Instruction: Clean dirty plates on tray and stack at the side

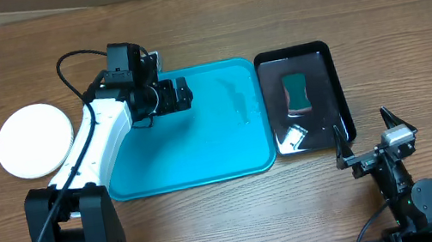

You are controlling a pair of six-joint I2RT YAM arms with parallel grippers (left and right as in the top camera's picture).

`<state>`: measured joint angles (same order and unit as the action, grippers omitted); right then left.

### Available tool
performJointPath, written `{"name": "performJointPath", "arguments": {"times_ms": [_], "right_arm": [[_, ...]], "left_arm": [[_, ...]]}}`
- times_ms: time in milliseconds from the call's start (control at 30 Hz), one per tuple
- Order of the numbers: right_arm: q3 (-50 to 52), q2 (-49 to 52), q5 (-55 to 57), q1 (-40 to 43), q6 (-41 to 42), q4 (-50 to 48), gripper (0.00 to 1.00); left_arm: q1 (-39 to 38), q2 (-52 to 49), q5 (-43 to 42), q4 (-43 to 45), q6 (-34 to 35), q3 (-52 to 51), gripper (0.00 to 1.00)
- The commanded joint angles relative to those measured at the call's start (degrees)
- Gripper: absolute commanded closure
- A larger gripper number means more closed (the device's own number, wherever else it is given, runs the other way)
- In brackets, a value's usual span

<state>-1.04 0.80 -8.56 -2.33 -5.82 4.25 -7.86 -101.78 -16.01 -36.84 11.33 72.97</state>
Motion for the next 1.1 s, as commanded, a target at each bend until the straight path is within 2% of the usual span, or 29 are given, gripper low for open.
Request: {"name": "performJointPath", "arguments": {"times_ms": [0,167,300,733,867,1067], "right_arm": [[0.59,-0.63,0.52,0.2,-0.2,-0.24,0.0],[0.59,-0.63,0.52,0.2,-0.2,-0.24,0.0],[0.59,-0.63,0.52,0.2,-0.2,-0.24,0.0],[0.59,-0.63,0.52,0.2,-0.2,-0.24,0.0],[0.59,-0.63,0.52,0.2,-0.2,-0.24,0.0],[0.59,-0.63,0.52,0.2,-0.2,-0.24,0.0]], "left_arm": [[-0.13,1.77,0.85,-0.11,-1.49,-0.31,0.0],[-1.95,5.27,3.15,-0.46,-1.51,-0.35,0.0],[-4.2,13.07,3.1,-0.46,-1.49,-0.35,0.0],[-1.64,47.87,4.61,-0.57,-1.51,-2.23,0.0],[2.86,58.18,4.02,-0.61,-0.81,-8.26,0.0],[8.7,75.43,4.0,-0.61,2.34,-23.61,0.0]]}}
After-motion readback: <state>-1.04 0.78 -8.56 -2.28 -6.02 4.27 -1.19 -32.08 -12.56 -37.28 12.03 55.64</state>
